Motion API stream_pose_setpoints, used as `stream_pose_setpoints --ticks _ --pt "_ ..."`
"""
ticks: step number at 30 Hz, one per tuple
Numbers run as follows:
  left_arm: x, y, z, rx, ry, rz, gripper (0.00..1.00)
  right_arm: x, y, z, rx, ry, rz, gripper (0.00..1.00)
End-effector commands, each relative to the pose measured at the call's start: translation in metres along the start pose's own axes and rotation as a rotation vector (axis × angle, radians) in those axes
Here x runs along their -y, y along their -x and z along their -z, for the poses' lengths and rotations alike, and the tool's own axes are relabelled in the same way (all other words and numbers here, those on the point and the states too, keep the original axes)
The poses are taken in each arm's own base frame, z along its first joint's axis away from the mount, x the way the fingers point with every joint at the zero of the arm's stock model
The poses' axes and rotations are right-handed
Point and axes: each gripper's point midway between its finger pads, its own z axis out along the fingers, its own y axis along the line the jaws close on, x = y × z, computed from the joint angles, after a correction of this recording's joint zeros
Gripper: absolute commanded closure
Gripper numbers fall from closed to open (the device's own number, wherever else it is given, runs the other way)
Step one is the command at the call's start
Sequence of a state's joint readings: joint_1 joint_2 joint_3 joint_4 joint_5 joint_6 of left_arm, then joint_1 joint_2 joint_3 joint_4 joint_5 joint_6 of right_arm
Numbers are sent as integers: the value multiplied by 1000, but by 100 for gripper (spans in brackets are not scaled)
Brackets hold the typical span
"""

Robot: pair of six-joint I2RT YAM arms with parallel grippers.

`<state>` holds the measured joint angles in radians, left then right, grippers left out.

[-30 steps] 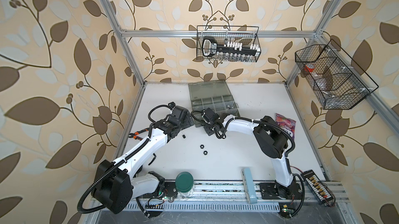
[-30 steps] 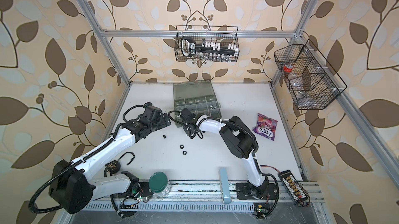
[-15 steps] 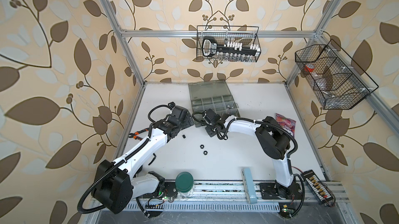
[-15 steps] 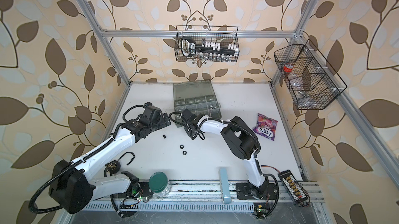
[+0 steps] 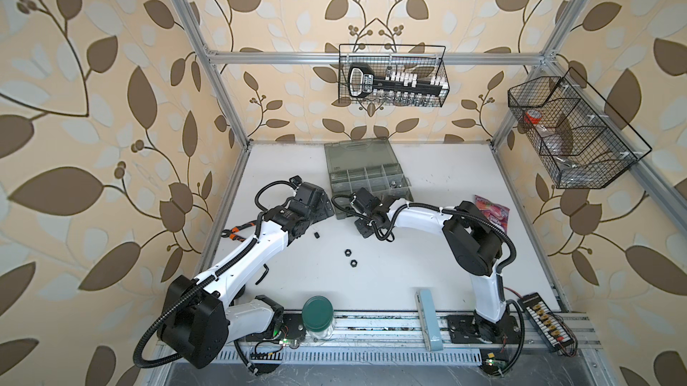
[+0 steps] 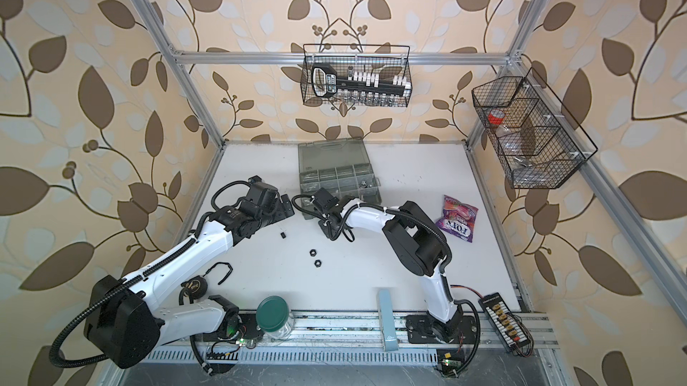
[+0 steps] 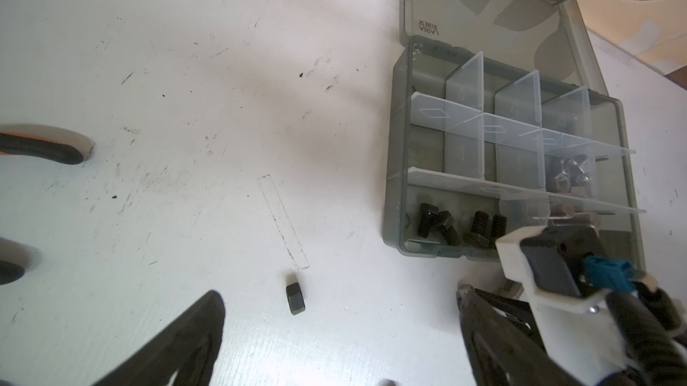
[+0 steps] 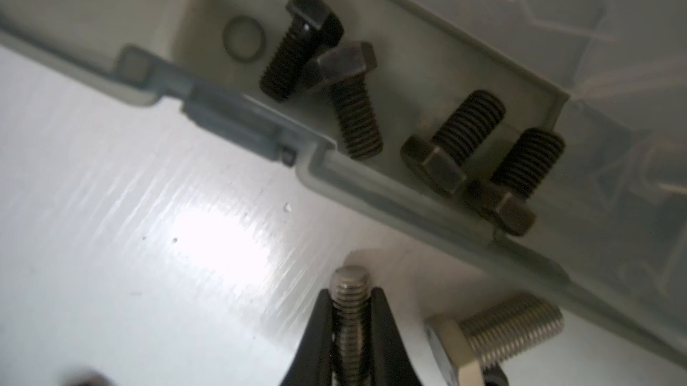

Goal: Sort the screws and nuts into containers
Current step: Pick up the screw from the center of the table, then place the screw into the container.

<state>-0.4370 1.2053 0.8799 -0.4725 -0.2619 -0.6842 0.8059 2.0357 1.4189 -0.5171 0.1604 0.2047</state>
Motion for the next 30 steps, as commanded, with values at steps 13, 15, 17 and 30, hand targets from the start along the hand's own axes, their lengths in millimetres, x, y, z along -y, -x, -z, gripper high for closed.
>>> stream_pose_setpoints --ticks 13,15,17,30 --pt "-3 3 2 5 2 16 1 119 64 75 242 -36 -261 100" --pt "-3 3 2 4 4 14 1 131 69 70 251 -30 -286 100" --pt "-4 3 2 5 6 14 1 138 71 63 253 -25 -298 100" --pt "-3 2 1 -1 0 17 1 133 70 28 212 20 -300 100"
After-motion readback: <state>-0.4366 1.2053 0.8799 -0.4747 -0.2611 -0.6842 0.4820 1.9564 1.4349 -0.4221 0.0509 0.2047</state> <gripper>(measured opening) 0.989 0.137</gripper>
